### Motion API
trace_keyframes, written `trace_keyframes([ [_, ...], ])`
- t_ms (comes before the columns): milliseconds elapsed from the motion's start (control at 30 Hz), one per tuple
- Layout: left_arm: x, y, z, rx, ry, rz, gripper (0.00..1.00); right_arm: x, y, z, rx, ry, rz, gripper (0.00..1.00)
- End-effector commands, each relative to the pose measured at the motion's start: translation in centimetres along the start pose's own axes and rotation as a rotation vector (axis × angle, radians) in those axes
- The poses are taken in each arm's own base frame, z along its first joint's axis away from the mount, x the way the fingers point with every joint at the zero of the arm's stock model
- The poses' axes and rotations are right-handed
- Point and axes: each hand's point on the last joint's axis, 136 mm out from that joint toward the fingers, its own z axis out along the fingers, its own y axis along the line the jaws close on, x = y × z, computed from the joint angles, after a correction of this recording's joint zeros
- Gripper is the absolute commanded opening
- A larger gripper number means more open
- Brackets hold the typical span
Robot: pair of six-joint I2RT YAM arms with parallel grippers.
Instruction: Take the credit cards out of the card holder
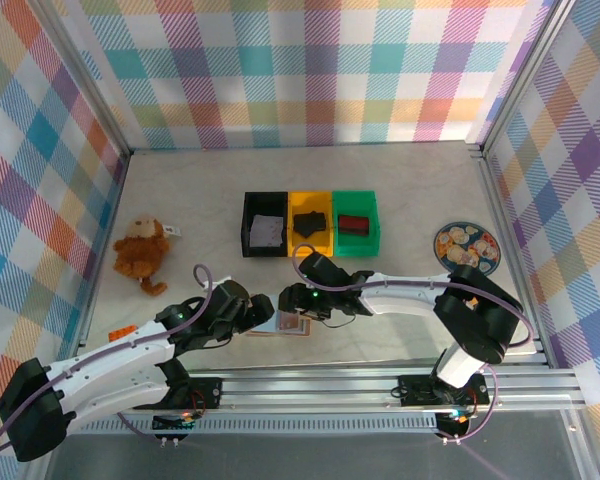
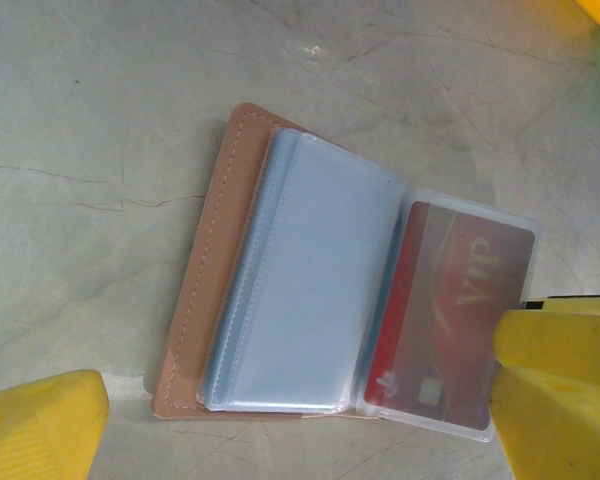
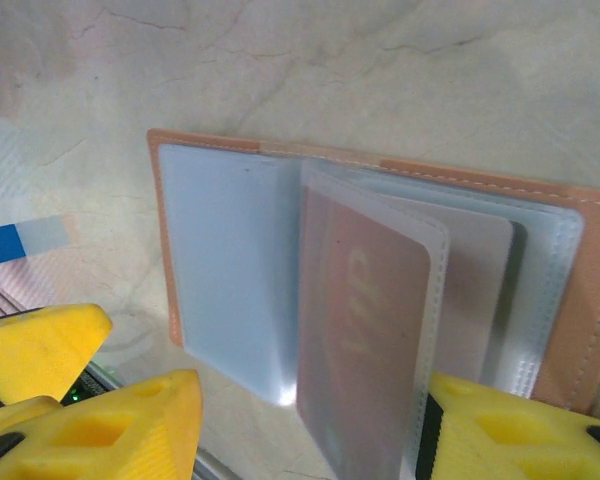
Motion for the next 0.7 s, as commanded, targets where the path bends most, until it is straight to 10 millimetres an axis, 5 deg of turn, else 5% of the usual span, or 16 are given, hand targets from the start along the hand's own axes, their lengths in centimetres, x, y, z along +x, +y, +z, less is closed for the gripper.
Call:
trace_keyframes([
  [0,-0.6,0.0,-0.9,0.006,-0.019,-0.002,0.98,-0.5,3.5,-0.8,-0.097,-0.013,-0.028,0.57],
  [667,-0.8,2.1,-3.1,-0.039,-0.049,0.013,0.98,-0.5,6.7,2.6,-0.169,0.074,0.02,0.57],
])
